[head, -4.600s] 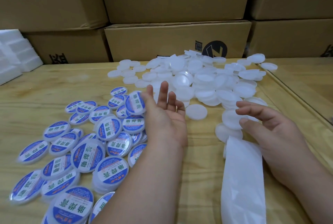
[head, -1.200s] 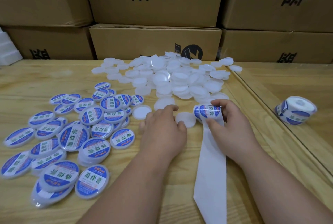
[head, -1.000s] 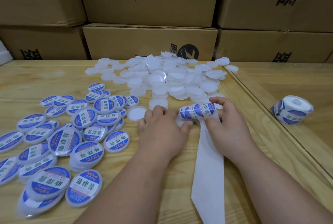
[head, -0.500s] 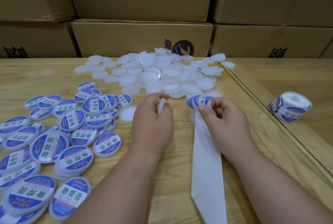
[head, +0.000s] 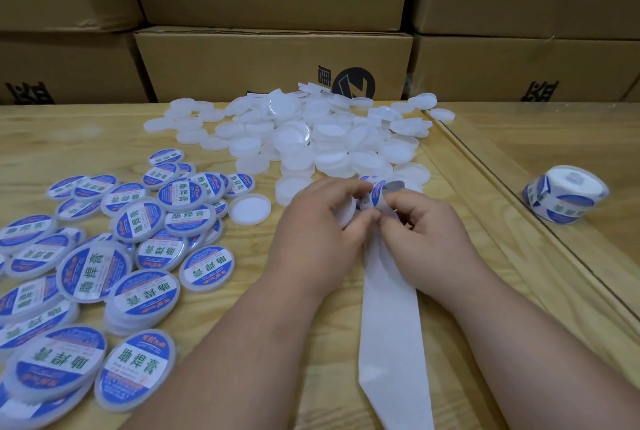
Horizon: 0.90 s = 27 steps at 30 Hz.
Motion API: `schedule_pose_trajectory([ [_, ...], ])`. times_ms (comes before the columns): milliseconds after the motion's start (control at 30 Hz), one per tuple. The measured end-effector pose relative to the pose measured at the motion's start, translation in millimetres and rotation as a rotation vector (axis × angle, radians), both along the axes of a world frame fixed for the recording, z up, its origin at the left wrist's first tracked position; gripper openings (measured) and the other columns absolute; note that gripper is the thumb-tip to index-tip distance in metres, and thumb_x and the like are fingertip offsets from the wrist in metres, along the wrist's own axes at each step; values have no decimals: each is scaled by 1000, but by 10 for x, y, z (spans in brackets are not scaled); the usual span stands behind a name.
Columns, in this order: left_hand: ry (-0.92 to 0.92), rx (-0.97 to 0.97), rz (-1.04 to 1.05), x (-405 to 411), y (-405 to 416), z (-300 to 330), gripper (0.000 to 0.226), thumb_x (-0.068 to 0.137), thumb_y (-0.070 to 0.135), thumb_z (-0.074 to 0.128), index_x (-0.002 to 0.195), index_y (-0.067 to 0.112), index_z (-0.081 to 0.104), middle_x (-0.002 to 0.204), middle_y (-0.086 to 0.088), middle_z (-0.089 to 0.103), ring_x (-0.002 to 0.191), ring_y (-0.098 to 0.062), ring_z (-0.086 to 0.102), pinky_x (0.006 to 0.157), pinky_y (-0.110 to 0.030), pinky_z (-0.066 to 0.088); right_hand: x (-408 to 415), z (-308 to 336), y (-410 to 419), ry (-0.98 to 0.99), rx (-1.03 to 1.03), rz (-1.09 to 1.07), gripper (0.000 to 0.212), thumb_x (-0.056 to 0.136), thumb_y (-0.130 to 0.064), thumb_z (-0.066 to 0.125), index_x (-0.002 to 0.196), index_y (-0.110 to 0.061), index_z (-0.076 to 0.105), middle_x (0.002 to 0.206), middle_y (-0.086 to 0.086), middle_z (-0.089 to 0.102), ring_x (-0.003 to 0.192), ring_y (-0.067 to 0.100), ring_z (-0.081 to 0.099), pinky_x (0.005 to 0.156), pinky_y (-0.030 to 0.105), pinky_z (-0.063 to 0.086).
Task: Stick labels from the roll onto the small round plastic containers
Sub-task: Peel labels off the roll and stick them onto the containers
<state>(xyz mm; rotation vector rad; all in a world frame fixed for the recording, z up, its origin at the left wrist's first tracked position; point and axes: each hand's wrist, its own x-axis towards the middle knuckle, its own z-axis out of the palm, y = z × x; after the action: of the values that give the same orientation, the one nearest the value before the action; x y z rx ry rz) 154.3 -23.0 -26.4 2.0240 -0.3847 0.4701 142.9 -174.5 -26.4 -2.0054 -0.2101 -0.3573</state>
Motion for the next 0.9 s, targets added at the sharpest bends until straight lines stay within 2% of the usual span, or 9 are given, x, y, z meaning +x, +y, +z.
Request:
schedule_pose_trajectory([
  [200, 11, 15, 2, -19, -8, -1, 20, 92, 27, 70, 110, 34, 74, 104, 24, 67, 104, 4, 59, 91, -16, 45, -1, -16, 16, 25, 50, 21, 26, 95, -15, 61, 74, -28, 70, 55, -16, 48, 50, 2, 40, 46, 14, 32],
  [367, 83, -127, 68, -7, -3, -8, 12, 93, 27, 67, 99, 34, 74, 91, 20, 69, 89, 1, 63, 78, -17, 48, -2, -4, 20, 44, 72, -40, 31, 89, -10, 60, 85, -38, 73, 54, -11, 59, 47, 1, 45, 44, 13, 34],
  [467, 85, -229, 93, -19, 9, 34, 18, 93, 26, 66, 97, 43, 66, 88, 22, 67, 81, 3, 61, 66, -7, 43, -2, -11, 22, 48, 104, -66, 22, 90, -16, 62, 84, -35, 72, 66, 1, 66, 53, 5, 50, 49, 16, 39],
  [600, 99, -353, 87, -55, 21, 91, 36, 94, 21, 61, 107, 54, 53, 85, 8, 65, 72, -3, 61, 59, -8, 43, 10, -16, 18, 65, 144, -98, 18, 94, -26, 65, 77, -31, 70, 60, -14, 61, 54, 3, 51, 51, 13, 40],
  [733, 113, -484, 83, -66, 39, 120, 27, 92, 25, 56, 103, 49, 60, 86, 7, 67, 68, -13, 61, 58, -18, 49, 19, -15, -6, 85, 161, -145, 19, 92, -23, 64, 73, -22, 66, 55, -14, 52, 50, 4, 44, 46, 13, 35],
  [900, 143, -564, 110, -59, 44, 119, 30, 97, 15, 54, 100, 43, 63, 84, 10, 63, 68, -12, 59, 53, -13, 44, 13, -3, -19, 97, 190, -195, 18, 89, -20, 63, 71, -20, 63, 51, -16, 48, 47, 4, 41, 44, 13, 33],
])
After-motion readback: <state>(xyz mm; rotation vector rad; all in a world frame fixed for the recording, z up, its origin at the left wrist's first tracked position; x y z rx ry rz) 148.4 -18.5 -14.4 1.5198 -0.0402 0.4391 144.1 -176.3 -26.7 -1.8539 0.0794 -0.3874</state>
